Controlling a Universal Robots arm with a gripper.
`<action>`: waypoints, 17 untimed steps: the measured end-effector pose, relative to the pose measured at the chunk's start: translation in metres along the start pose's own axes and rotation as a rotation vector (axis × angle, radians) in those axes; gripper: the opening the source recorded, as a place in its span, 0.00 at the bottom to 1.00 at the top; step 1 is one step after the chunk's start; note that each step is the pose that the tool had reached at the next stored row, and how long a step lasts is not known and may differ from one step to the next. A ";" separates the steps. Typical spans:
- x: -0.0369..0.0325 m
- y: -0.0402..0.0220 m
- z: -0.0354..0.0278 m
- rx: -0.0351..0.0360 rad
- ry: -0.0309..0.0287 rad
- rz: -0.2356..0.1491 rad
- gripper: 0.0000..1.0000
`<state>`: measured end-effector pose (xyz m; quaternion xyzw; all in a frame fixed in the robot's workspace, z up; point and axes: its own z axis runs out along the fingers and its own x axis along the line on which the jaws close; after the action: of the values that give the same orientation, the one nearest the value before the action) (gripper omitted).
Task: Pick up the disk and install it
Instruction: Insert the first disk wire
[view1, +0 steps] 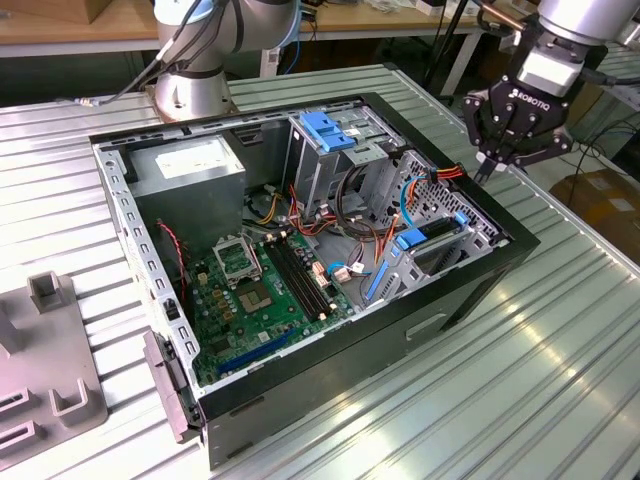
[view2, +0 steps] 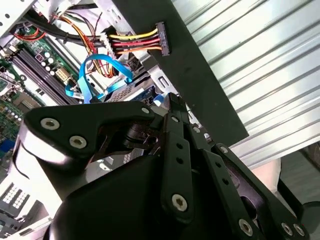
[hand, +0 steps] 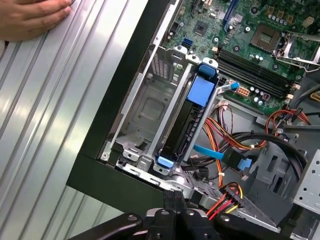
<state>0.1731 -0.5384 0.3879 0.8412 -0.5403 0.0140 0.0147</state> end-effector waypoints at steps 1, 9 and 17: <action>-0.0002 -0.0015 -0.0001 0.0000 0.0002 -0.002 0.10; -0.0068 -0.0092 -0.0003 0.0007 0.0002 -0.018 0.10; -0.0064 -0.0106 -0.0002 0.0058 0.0016 -0.147 0.24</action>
<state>0.1801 -0.5282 0.3878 0.8787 -0.4770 0.0151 0.0137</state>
